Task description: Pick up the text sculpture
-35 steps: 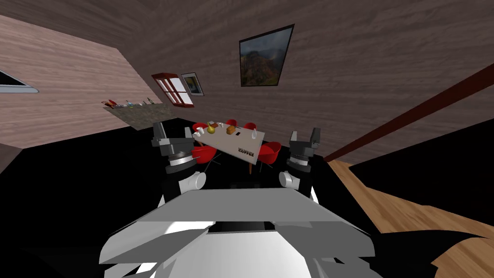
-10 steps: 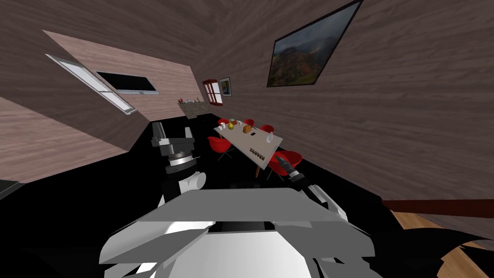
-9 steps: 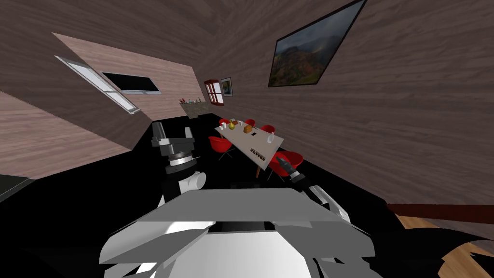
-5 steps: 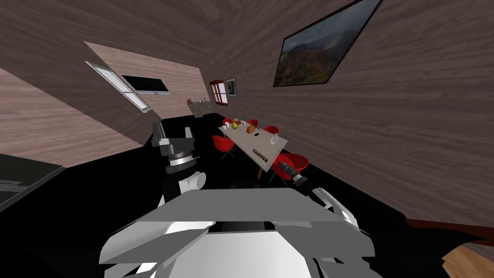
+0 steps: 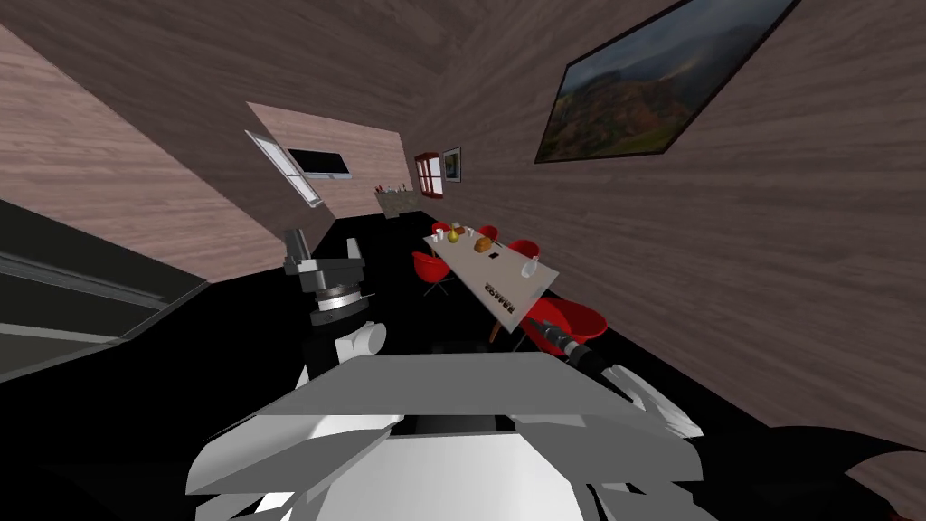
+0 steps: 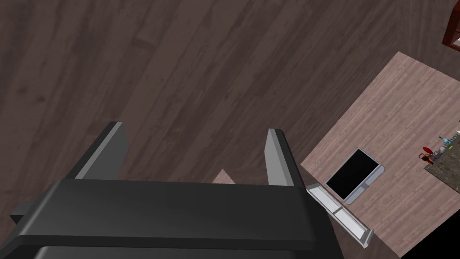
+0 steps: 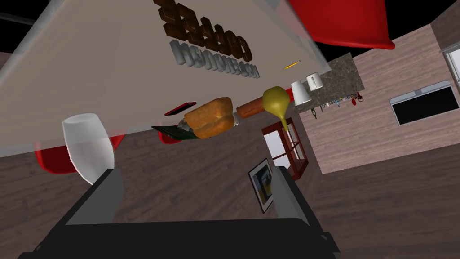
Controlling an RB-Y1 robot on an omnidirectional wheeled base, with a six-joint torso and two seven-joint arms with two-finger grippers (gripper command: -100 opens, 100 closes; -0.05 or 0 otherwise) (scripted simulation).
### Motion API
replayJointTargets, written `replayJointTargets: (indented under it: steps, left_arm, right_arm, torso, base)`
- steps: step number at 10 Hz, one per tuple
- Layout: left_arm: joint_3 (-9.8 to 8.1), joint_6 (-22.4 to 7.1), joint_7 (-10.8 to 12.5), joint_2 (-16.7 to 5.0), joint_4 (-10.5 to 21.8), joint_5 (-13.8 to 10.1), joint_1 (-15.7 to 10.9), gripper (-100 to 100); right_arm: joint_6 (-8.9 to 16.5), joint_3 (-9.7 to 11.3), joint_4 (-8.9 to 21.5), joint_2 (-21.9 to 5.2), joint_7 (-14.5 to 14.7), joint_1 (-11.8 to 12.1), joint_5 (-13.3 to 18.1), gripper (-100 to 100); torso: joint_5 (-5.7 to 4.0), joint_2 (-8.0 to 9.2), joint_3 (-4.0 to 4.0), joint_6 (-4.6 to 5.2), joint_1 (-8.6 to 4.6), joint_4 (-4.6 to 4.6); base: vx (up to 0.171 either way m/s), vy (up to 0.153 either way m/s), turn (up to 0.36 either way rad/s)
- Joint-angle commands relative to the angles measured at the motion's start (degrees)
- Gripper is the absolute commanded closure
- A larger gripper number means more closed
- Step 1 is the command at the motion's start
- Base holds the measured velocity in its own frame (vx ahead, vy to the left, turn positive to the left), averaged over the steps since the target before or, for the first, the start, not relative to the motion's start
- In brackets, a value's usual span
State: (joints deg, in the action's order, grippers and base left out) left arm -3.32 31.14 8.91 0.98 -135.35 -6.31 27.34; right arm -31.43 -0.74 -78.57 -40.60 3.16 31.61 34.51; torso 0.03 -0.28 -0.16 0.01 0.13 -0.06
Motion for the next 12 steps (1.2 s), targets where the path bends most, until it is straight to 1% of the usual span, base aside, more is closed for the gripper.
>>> replayJointTargets:
  steps: [1,2,3,4,5,6,7,8,9,10,11,12]
  left_arm:
    - [0.00,0.0,0.0,0.0,0.0,0.0,0.0,0]
    - [-0.01,0.0,0.0,0.0,0.0,0.0,0.0,0]
    - [0.00,0.0,0.0,0.0,0.0,0.0,0.0,0]
    - [-0.01,0.0,0.0,0.0,0.0,0.0,0.0,0]
    - [0.00,0.0,0.0,0.0,0.0,0.0,0.0,0]
    - [-0.01,0.0,0.0,0.0,0.0,0.0,0.0,0]
    - [-0.01,0.0,0.0,0.0,0.0,0.0,0.0,0]
    - [0.00,0.0,0.0,0.0,0.0,0.0,0.0,0]
    - [0.00,0.0,0.0,0.0,0.0,0.0,0.0,0]
    - [-0.01,0.0,0.0,0.0,0.0,0.0,0.0,0]
    - [0.00,0.0,0.0,0.0,0.0,0.0,0.0,0]
    - [-0.01,0.0,0.0,0.0,0.0,0.0,0.0,0]
  right_arm:
    - [1.5,0.5,-0.1,-0.8,-0.4,1.0,2.0,-100]
    - [1.5,0.9,3.2,-2.0,-0.5,1.3,4.2,-100]
    - [1.5,0.9,3.2,-2.0,-0.5,1.3,4.6,-100]
    - [1.5,1.3,4.7,-3.1,-0.6,1.6,6.9,-100]
    - [1.5,1.3,5.9,-3.1,-0.6,1.6,7.1,-100]
    - [1.5,1.3,6.5,-3.1,-0.6,1.6,7.1,-100]
    - [1.4,1.8,8.6,-4.0,-0.8,1.8,9.5,-100]
    - [1.2,2.2,11.1,-4.8,-1.0,2.1,11.2,-100]
    - [1.2,2.2,12.8,-4.8,-1.0,2.1,11.9,-100]
    - [1.0,2.7,14.7,-5.4,-1.3,2.3,14.1,-100]
    - [1.0,2.7,15.8,-5.4,-1.3,2.3,14.2,-100]
    - [0.8,3.2,18.6,-5.9,-1.5,2.5,16.5,-100]
  torso:
    - [0.00,0.00,0.00,0.00,0.00,0.00]
    - [0.00,0.04,0.02,0.04,0.00,0.01]
    - [0.02,0.00,0.00,-0.01,0.05,0.00]
    - [0.01,0.01,0.00,0.04,0.04,0.00]
    - [0.02,-0.05,-0.02,0.00,0.11,0.00]
    - [0.02,-0.02,-0.02,0.04,0.08,-0.01]
    - [0.00,0.12,0.06,0.07,-0.01,0.02]
    - [0.00,0.05,0.03,0.01,0.03,0.02]
    - [0.03,-0.14,-0.07,-0.02,0.15,-0.02]
    - [0.03,-0.14,-0.09,0.04,0.08,-0.03]
    - [0.03,-0.20,-0.11,0.00,0.12,-0.04]
    - [0.03,-0.11,-0.07,0.06,0.12,-0.03]
  base:
    - [0.053,0.028,0.140]
    - [0.071,0.043,0.277]
    - [0.063,0.035,0.141]
    - [0.084,0.057,0.250]
    - [0.072,0.041,0.144]
    - [0.027,0.010,-0.017]
    - [0.061,0.033,0.215]
    - [0.121,0.075,0.435]
    - [0.112,0.039,0.204]
    - [0.122,0.051,0.260]
    - [0.096,0.045,0.132]
    - [0.110,0.036,0.252]
